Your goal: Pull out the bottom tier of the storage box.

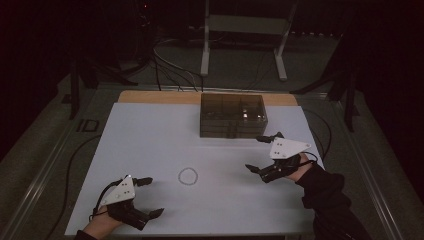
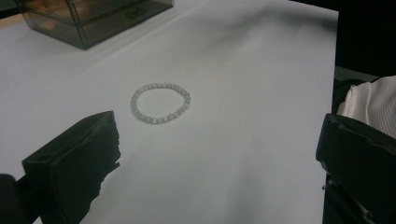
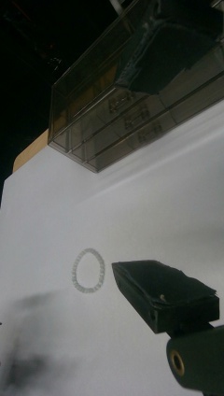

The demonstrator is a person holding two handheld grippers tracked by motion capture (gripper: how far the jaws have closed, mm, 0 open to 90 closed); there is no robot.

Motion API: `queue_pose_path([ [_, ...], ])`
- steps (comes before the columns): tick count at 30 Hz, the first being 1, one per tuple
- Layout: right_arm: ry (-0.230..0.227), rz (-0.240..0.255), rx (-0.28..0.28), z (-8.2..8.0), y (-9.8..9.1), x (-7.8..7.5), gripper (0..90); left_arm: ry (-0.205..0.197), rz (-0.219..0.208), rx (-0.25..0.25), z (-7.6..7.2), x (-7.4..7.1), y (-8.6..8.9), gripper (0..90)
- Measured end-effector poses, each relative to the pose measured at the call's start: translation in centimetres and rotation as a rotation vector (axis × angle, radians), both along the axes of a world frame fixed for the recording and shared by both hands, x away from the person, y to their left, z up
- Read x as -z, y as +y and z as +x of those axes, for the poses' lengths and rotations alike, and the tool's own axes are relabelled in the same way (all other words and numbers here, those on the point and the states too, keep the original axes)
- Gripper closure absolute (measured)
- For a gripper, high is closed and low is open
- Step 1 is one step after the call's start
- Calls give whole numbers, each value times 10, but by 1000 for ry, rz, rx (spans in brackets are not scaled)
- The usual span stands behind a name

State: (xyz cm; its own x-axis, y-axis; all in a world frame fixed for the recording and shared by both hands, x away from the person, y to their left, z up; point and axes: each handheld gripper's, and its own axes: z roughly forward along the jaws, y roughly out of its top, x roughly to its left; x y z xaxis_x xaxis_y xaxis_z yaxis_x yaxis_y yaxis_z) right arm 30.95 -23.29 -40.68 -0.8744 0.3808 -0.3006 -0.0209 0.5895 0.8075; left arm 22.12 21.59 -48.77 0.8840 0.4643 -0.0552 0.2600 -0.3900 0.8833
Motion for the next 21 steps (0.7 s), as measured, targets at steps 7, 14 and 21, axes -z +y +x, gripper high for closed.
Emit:
queue_pose_path([
  [7, -11, -29, -3, 10, 11, 4, 107, -2, 0, 1, 0, 0, 0, 0],
  [14, -16, -58, -16, 19, 22, 12, 107, -3, -1, 1, 0, 0, 0, 0],
  [21, -37, -110, -18, 28, 33, 26, 107, -1, -5, 3, 0, 0, 0, 0],
])
